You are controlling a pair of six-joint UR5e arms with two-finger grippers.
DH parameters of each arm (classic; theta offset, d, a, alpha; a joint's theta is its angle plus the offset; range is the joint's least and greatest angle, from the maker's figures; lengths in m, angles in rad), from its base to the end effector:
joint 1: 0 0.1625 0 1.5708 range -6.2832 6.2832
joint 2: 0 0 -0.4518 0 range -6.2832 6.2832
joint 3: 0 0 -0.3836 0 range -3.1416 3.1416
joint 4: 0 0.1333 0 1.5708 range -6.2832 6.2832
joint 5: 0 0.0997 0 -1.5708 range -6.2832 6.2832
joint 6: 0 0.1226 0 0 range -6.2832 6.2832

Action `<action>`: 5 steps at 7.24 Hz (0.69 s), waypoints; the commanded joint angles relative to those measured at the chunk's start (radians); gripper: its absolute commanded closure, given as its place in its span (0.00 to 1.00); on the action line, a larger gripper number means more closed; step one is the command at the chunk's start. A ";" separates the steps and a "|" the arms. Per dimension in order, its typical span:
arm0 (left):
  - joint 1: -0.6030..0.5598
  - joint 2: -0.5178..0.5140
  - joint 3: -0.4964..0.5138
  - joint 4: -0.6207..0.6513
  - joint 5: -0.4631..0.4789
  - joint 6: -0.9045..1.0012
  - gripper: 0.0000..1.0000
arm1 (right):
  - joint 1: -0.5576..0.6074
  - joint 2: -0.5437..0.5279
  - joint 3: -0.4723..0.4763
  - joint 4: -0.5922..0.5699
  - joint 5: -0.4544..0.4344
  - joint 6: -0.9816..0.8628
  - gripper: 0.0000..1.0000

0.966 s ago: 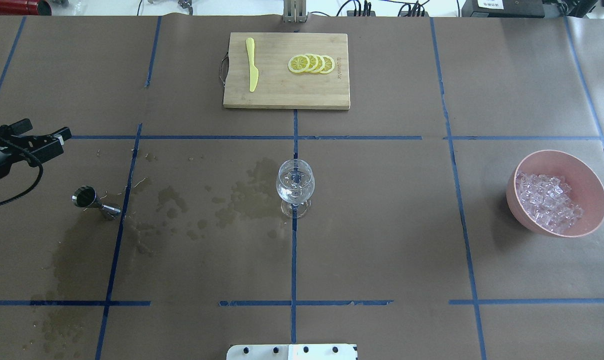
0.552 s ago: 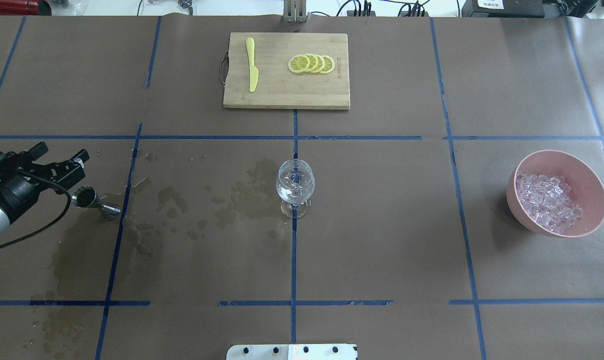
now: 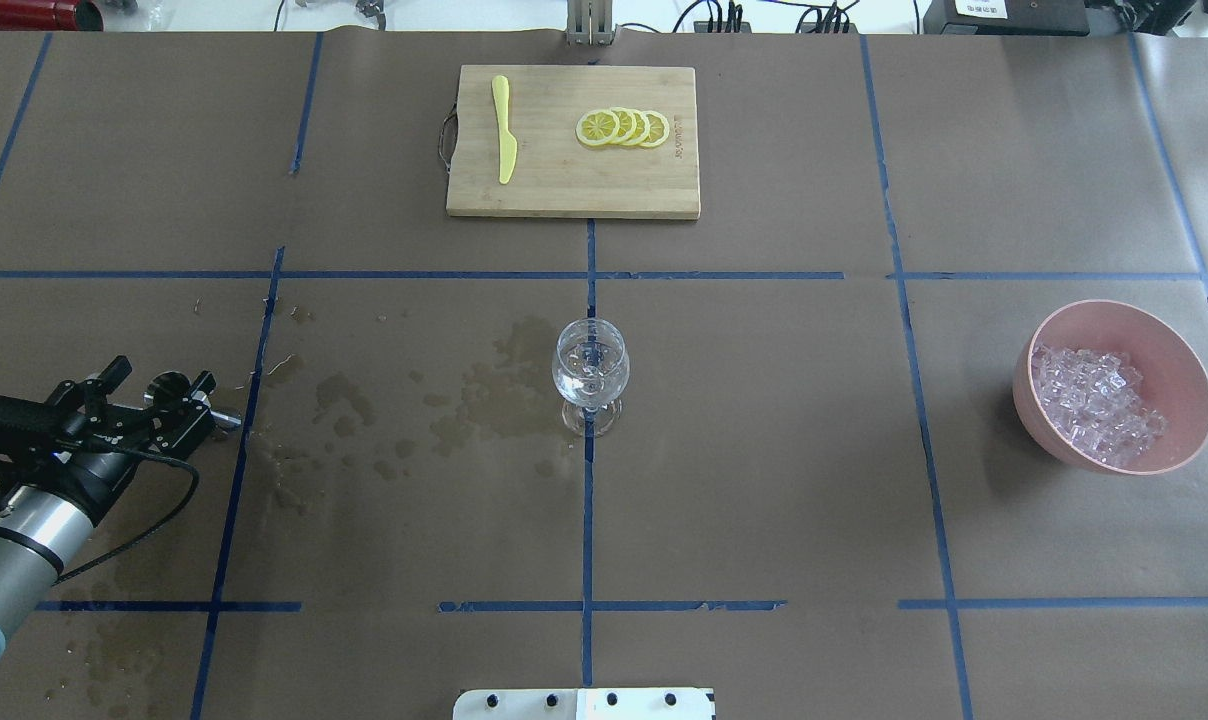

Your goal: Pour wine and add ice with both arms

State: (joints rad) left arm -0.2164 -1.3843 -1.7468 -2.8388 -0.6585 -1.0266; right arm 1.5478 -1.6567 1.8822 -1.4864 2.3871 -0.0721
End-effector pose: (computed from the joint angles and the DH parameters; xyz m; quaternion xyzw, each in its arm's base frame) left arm 0.3431 -0.3112 0.5388 0.5268 0.3580 -0.1371 0.7586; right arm 0.0335 -0.4566 0.5764 0.1512 -0.3886 -0.1043 0.9029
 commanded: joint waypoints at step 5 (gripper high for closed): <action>0.044 -0.059 0.122 -0.001 0.043 -0.094 0.05 | 0.000 0.003 -0.002 0.000 0.000 0.000 0.00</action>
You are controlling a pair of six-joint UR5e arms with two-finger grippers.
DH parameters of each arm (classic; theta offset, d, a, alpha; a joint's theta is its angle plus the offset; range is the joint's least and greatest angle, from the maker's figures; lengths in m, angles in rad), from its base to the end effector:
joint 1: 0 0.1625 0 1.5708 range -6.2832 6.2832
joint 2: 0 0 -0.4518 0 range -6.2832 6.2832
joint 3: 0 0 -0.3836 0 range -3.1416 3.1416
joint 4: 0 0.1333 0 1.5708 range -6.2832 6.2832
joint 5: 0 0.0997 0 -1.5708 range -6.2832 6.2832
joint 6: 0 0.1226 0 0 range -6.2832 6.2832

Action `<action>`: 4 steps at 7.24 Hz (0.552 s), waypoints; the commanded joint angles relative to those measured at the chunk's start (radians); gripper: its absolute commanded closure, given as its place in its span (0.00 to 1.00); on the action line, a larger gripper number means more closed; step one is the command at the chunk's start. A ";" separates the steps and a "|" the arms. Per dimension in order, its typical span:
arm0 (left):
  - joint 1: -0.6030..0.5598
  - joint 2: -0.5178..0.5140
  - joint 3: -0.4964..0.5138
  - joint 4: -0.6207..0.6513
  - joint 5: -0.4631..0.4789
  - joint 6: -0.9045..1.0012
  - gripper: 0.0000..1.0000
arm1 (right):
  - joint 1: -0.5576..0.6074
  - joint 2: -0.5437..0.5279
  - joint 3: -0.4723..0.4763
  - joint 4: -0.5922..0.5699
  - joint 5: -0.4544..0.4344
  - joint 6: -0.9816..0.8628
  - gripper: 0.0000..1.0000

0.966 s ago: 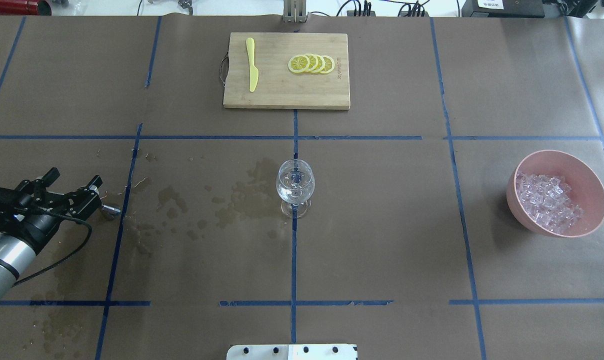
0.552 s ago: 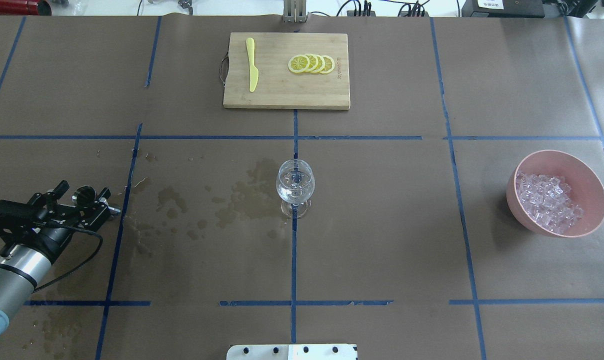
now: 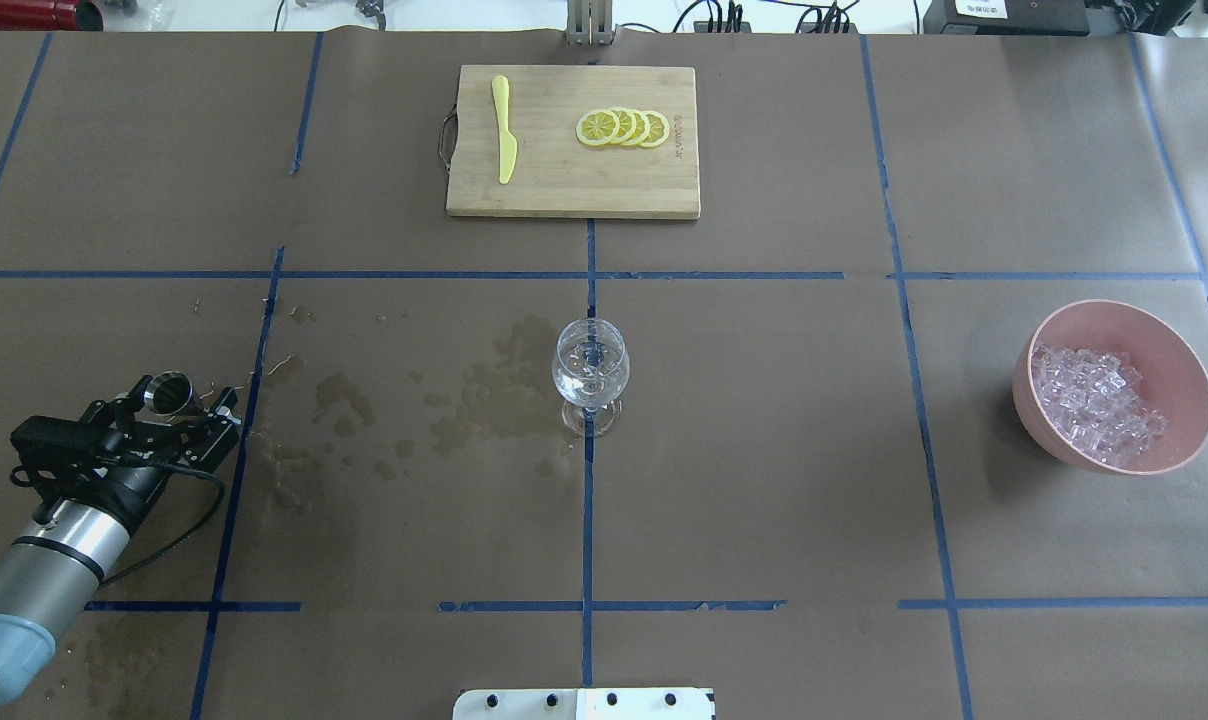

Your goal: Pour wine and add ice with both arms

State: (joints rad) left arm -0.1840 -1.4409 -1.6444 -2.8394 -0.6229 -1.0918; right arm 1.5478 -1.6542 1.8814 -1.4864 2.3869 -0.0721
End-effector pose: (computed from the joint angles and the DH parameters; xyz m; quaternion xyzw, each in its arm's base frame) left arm 0.3766 -0.3070 0.5638 0.5197 0.3572 -0.1497 0.7615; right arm 0.0335 -0.4576 0.5757 0.1520 -0.3884 -0.1046 0.9028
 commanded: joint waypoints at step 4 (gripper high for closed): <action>0.037 -0.003 0.020 -0.002 0.011 -0.066 0.53 | 0.000 0.001 -0.001 0.000 0.000 0.000 0.00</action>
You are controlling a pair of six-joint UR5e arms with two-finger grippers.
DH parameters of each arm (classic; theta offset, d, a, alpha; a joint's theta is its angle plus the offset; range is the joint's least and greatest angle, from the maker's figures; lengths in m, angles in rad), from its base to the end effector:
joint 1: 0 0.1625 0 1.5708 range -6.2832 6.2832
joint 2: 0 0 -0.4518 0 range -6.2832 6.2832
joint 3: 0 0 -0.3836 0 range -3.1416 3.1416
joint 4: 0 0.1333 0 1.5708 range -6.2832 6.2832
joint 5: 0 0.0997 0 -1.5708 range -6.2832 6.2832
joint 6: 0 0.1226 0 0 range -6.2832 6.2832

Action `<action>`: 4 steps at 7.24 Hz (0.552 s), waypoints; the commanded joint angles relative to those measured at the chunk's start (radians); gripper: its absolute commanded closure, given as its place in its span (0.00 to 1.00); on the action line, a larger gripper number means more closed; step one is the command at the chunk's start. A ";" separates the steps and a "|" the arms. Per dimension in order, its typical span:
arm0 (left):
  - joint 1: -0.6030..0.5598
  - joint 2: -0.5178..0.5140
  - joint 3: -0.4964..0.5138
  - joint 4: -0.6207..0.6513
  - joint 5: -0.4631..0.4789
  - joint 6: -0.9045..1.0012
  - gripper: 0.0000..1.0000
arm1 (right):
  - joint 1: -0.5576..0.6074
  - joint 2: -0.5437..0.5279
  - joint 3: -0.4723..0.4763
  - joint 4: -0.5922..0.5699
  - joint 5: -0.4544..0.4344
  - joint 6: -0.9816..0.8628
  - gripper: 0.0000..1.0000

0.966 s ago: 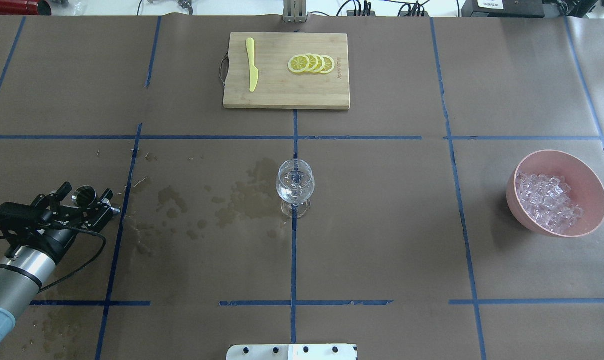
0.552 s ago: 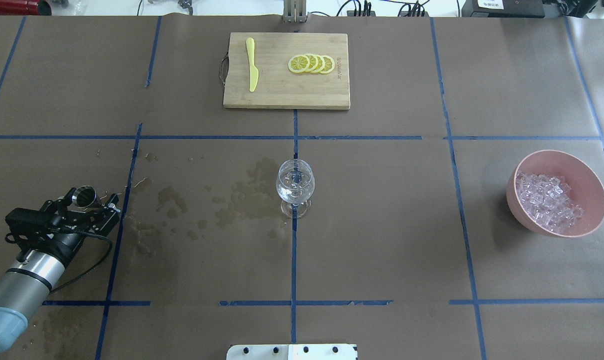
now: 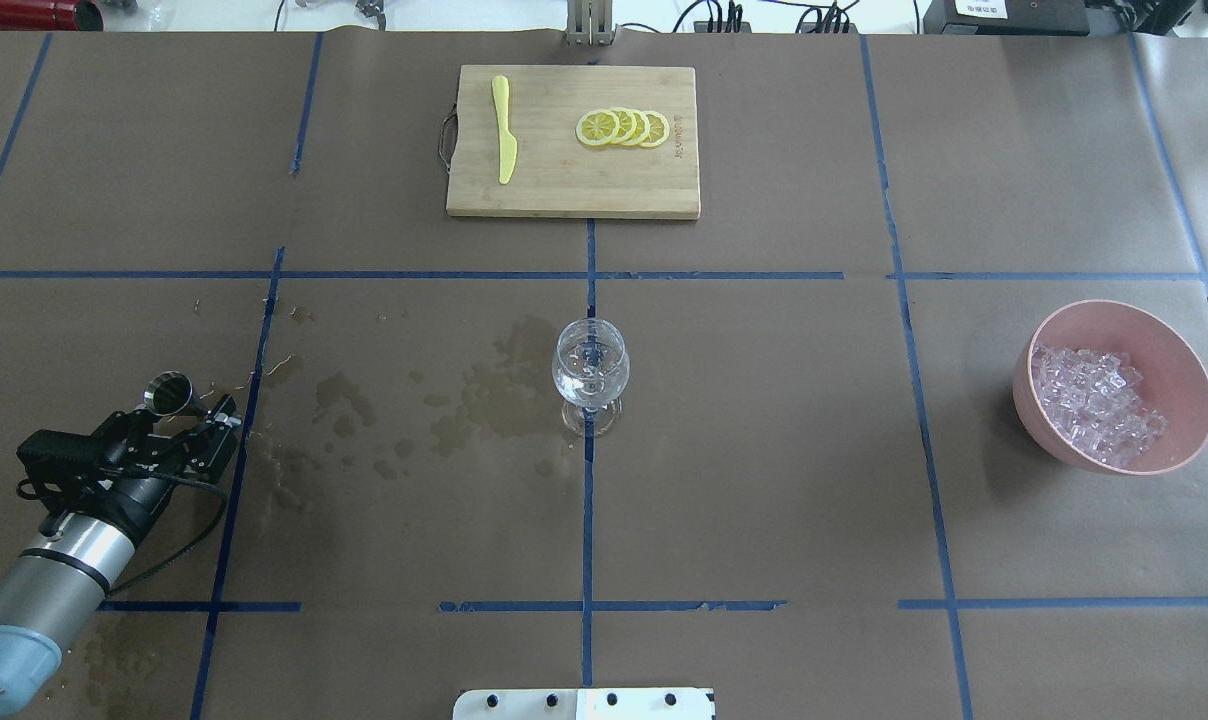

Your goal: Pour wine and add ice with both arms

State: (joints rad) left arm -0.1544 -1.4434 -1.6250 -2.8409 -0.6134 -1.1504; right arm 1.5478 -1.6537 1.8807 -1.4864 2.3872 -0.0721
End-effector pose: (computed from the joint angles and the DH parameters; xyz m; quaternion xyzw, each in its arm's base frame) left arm 0.3863 -0.2965 0.5717 0.5067 0.3717 -0.1600 0.7613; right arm 0.0334 -0.4579 0.5758 0.1519 -0.3885 -0.1046 0.9028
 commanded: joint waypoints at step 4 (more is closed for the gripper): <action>0.019 0.000 0.001 0.000 0.015 -0.008 0.55 | 0.000 0.000 -0.002 0.000 0.001 0.000 0.00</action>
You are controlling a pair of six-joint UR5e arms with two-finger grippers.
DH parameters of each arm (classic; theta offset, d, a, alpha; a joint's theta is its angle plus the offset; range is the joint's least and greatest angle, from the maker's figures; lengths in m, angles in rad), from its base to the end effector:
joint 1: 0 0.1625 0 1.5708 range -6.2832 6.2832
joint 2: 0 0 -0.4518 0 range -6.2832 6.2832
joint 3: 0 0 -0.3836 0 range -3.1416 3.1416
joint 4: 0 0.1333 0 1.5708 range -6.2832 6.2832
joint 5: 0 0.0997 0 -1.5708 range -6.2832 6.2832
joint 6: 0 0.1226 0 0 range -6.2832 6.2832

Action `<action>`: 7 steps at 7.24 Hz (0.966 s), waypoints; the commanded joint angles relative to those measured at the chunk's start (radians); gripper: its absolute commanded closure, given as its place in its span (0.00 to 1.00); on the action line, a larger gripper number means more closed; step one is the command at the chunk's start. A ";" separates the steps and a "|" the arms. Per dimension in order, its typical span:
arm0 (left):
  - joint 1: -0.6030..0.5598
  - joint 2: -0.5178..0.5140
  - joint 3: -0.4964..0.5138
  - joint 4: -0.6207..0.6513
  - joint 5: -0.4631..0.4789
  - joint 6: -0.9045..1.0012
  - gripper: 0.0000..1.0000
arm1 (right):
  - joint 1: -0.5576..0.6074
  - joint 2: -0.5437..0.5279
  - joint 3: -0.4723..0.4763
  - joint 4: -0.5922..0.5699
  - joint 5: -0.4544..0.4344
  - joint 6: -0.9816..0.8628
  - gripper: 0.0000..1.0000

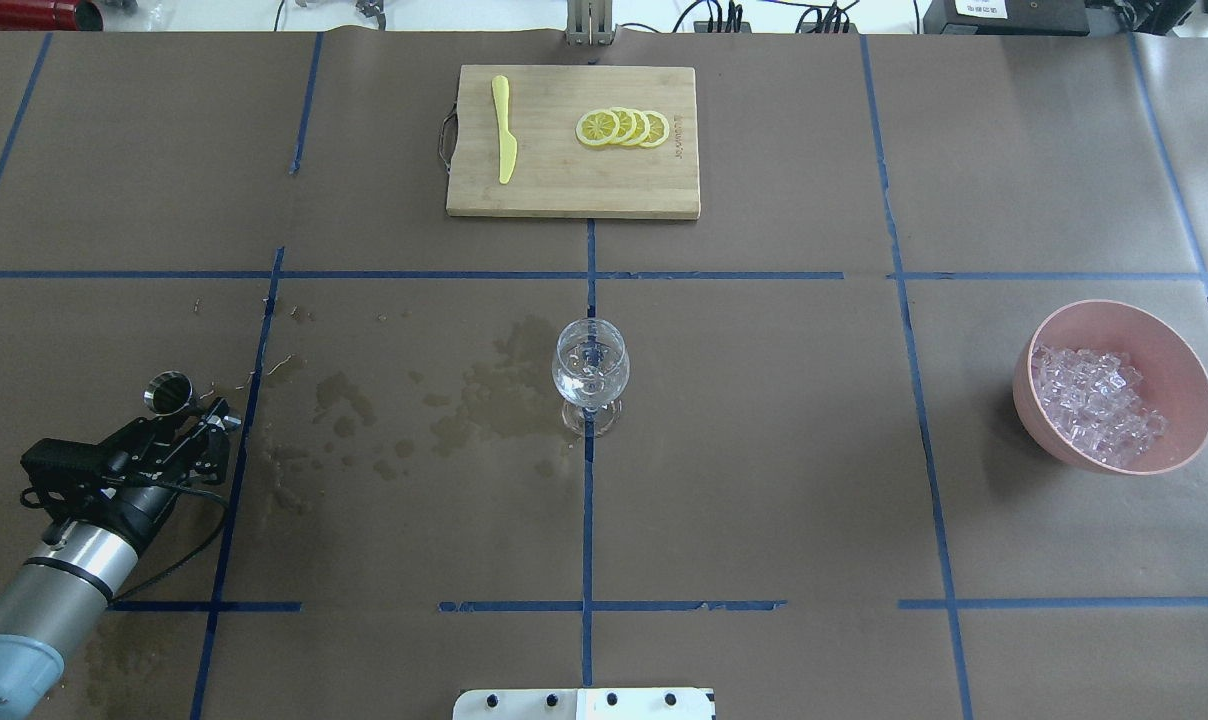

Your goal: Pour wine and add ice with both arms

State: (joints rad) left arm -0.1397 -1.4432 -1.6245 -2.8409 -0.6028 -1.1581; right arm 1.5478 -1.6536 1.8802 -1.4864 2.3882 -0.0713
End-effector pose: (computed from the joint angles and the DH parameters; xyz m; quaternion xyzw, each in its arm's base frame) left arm 0.3895 -0.2914 0.5716 0.5059 0.3746 -0.1600 0.7603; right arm 0.0334 -0.4579 0.5759 0.1516 -0.3891 -0.1042 0.9027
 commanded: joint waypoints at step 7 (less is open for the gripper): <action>0.002 0.006 0.008 -0.053 0.072 -0.026 0.92 | 0.000 0.000 0.000 0.000 0.000 0.001 0.00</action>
State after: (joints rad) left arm -0.1374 -1.4389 -1.6176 -2.8610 -0.5611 -1.1843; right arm 1.5478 -1.6536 1.8807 -1.4864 2.3884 -0.0705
